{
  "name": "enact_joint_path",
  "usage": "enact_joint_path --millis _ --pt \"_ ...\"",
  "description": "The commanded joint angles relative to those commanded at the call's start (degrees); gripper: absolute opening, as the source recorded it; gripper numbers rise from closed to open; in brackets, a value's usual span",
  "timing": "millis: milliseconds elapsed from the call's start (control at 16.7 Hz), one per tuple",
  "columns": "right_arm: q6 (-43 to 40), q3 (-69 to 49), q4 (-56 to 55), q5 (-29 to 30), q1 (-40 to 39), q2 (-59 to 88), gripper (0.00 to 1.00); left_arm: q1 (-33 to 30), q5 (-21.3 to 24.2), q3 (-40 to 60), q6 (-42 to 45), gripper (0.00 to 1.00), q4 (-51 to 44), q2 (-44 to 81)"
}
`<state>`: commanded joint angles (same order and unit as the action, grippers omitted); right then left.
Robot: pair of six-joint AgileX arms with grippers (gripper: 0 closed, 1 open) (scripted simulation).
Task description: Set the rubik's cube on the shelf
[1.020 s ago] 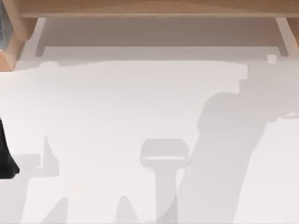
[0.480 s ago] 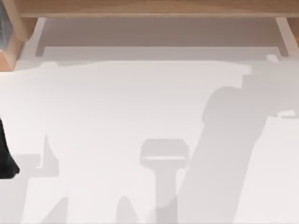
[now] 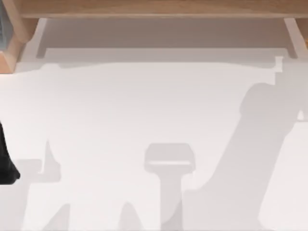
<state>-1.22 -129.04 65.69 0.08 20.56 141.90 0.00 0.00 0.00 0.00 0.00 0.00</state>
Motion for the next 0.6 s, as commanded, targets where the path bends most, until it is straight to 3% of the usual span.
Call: enact_joint_path --millis 180,600 --pt "0.0 0.0 0.0 0.0 0.0 0.0 1.00 0.0 0.0 0.0 0.0 1.00 0.0 0.0" --pt "0.0 0.0 0.0 0.0 0.0 0.0 0.47 0.0 0.0 0.0 0.0 1.00 0.0 0.0"
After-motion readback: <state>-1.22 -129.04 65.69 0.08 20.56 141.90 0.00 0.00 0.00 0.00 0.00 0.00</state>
